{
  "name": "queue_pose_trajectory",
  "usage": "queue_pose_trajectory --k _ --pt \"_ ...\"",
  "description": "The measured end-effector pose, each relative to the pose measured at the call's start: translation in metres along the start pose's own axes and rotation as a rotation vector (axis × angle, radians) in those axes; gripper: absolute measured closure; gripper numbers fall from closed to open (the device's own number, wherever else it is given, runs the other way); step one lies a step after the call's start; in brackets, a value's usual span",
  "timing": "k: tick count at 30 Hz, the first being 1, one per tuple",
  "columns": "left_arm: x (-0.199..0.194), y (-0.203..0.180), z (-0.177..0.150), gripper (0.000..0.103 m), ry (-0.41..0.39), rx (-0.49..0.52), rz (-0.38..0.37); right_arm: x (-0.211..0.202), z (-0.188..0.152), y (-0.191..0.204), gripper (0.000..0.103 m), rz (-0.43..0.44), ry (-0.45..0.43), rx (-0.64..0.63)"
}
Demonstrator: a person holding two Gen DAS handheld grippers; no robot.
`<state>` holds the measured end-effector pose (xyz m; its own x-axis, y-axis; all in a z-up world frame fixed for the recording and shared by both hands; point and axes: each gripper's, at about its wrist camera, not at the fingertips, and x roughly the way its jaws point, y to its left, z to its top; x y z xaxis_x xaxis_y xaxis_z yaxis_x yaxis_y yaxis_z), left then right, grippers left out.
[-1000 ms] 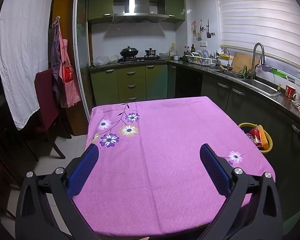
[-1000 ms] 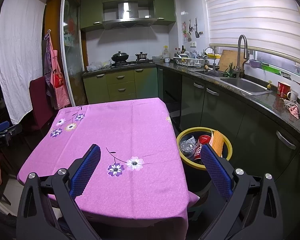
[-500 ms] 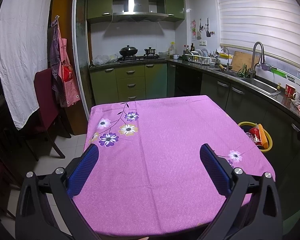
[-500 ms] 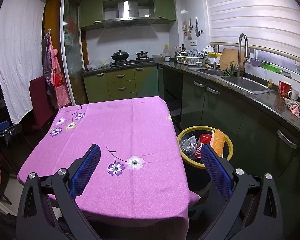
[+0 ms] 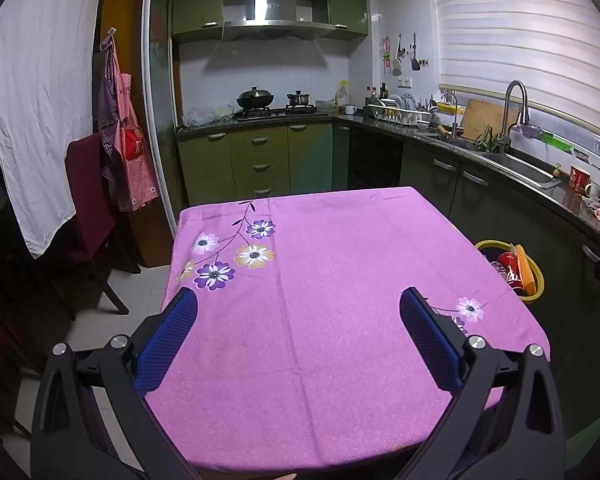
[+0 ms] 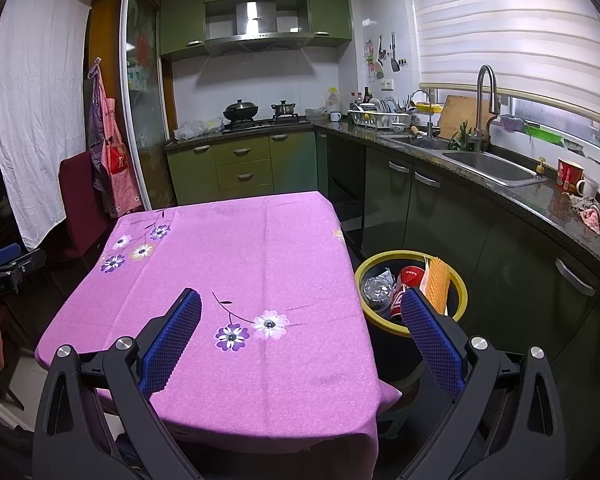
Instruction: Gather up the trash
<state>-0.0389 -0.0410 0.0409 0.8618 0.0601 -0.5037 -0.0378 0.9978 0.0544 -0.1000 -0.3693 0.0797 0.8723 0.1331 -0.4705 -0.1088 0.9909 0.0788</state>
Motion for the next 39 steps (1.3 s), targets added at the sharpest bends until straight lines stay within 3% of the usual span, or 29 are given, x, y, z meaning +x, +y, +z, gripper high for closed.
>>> queue_pose_trajectory --k 39 --pt "0.012 -0.003 -0.004 0.006 0.02 -0.014 -0.03 0.016 -0.005 -0.005 0.005 0.007 0.032 0.006"
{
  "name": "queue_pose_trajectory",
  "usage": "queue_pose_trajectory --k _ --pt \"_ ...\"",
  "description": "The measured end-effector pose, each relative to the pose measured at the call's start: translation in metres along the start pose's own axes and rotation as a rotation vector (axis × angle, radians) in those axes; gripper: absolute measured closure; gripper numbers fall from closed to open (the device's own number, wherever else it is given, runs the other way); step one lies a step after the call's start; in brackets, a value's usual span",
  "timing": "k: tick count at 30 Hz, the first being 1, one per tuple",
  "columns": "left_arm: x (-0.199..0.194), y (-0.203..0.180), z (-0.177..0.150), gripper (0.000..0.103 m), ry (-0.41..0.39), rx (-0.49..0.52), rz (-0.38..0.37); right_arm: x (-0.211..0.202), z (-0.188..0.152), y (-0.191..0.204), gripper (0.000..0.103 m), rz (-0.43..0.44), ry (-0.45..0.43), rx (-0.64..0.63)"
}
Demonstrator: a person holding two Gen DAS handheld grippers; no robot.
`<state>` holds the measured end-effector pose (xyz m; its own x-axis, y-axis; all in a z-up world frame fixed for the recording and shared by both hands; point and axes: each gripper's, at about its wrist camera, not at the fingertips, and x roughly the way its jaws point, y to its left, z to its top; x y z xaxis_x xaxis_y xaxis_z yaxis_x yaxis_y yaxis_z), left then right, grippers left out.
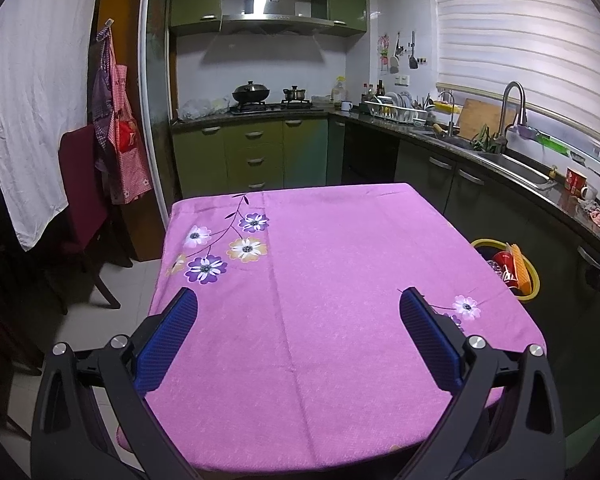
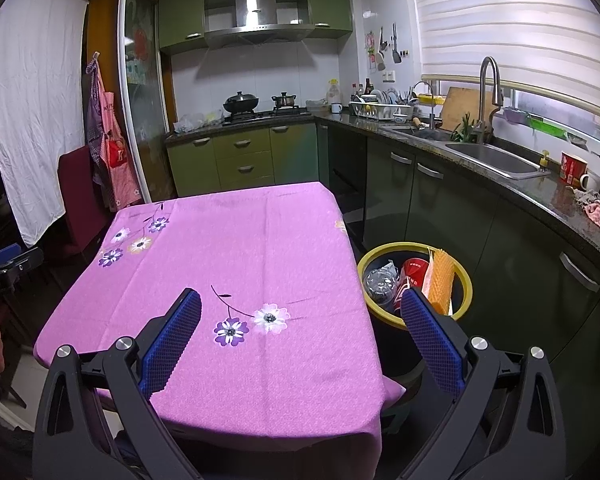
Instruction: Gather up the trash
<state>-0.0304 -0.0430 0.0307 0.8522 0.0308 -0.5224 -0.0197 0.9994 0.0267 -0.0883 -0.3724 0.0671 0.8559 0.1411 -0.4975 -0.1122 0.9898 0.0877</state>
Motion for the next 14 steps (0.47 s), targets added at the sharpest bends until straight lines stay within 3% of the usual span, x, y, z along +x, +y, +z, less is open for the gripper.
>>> queue_pose_trajectory --k 7,14 --pt "0.032 0.009 0.004 0.006 0.076 -0.024 -0.002 0.017 0.002 -0.001 0.005 0.006 0.036 -0.011" --pt "0.101 0.036 0.011 0.006 0.116 -0.031 0.092 0.093 0.023 0.007 0.005 0.099 0.125 -0.042"
